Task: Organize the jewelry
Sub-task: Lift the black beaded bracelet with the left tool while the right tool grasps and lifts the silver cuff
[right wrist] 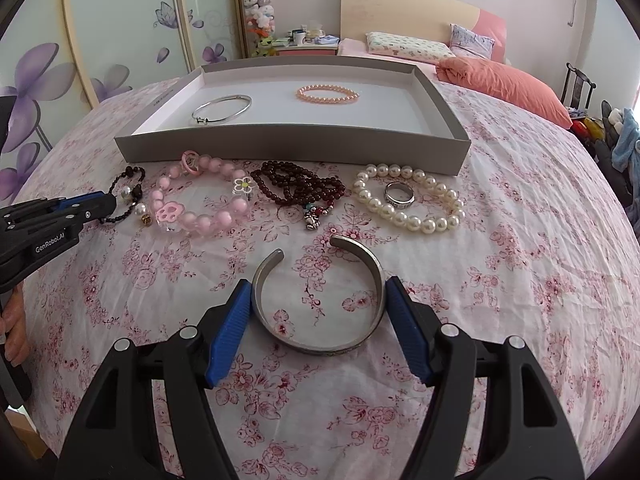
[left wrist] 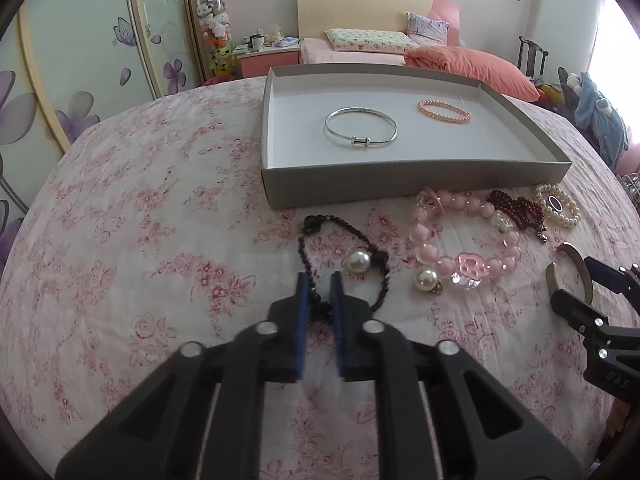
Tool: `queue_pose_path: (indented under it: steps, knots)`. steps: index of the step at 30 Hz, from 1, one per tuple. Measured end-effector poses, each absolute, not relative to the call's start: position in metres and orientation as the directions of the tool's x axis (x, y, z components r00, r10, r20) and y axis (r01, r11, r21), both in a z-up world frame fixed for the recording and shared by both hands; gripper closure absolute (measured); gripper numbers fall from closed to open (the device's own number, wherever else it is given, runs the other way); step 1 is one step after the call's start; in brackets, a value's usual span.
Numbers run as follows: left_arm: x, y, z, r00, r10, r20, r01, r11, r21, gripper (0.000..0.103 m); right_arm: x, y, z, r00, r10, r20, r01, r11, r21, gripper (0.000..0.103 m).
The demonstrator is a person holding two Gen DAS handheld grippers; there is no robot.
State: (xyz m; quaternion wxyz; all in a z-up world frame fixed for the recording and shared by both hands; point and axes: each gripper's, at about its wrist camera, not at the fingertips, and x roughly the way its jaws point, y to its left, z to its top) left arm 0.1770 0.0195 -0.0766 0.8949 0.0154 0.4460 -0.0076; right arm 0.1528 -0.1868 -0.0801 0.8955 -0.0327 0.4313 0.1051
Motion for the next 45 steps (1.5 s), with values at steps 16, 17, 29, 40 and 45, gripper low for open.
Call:
queue_pose_path:
  steps: [16,17,29,40,45]
  knots:
    - [0.161,0.026,-0.054,0.678,-0.110,-0.727,0.059,0.994,-0.096,0.092,0.147,-0.193,-0.070,0.646,0.178,-0.742,-0.192,0.979,0.067,0.036]
    - [0.161,0.024,-0.051,0.684,-0.118,-0.719,0.068,0.993,-0.099,0.092,0.146,-0.193,-0.069,0.650,0.181,-0.739,-0.193,0.979,0.070,0.036]
    - [0.159,0.005,-0.032,0.730,-0.192,-0.656,0.137,0.981,-0.135,0.092,0.140,-0.192,-0.059,0.682,0.204,-0.703,-0.199,0.976,0.090,0.036]
    - [0.152,0.016,-0.016,0.760,-0.221,-0.611,0.132,0.973,-0.188,0.092,0.135,-0.193,-0.051,0.709,0.220,-0.670,-0.202,0.974,0.107,0.036]
    - [0.150,0.023,-0.007,0.777,-0.217,-0.591,0.119,0.972,-0.201,0.092,0.134,-0.191,-0.049,0.712,0.227,-0.665,-0.208,0.972,0.108,0.036]
